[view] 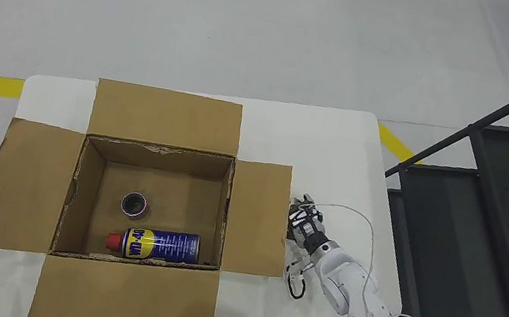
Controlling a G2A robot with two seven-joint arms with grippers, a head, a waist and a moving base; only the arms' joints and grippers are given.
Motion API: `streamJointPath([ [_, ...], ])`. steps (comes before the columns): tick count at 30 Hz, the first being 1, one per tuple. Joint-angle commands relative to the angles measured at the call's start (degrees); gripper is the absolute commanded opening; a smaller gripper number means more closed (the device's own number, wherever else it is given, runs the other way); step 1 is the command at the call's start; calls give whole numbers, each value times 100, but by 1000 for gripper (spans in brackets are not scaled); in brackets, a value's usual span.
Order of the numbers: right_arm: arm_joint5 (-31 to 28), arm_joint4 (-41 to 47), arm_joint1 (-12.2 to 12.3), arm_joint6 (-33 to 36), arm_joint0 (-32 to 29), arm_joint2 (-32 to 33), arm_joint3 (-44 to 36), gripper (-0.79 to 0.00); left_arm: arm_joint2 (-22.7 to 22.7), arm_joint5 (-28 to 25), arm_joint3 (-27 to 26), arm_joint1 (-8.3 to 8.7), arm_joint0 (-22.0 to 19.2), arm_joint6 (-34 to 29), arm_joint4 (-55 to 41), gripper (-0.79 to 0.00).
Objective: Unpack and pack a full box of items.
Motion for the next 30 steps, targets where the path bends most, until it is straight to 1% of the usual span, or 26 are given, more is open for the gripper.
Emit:
streamJointPath([
  [1,17,-15,-4,43,32,-30,0,-194,0,0,0,0,0,0,0,0],
  [5,77,-49,-10,162,88,-79,-22,-231,0,0,0,0,0,0,0,0],
  [7,97,-51,-13,194,100,-96,-37,-280,0,0,0,0,0,0,0,0],
  [8,101,-37,-14,205,102,-100,-40,-336,0,0,0,0,0,0,0,0],
  [9,113,-31,-14,212,103,-100,-42,-428,0,0,0,0,0,0,0,0],
  [10,119,-20,-14,217,101,-101,-46,-449,0,0,0,0,0,0,0,0],
  [13,148,9,-11,238,75,-83,-60,-557,0,0,0,0,0,0,0,0],
  [14,152,13,-10,237,63,-79,-65,-610,0,0,0,0,0,0,0,0],
  [17,196,46,-2,192,-27,-36,-112,-723,0,0,0,0,0,0,0,0],
  [18,213,45,3,160,-65,-15,-146,-773,0,0,0,0,0,0,0,0],
  [19,236,27,9,142,-110,10,-182,-785,0,0,0,0,0,0,0,0],
  [22,305,-19,28,117,-251,95,-340,-785,0,0,0,0,0,0,0,0],
  [30,453,-185,108,122,-845,514,-1197,-785,0,0,0,0,0,0,0,0],
])
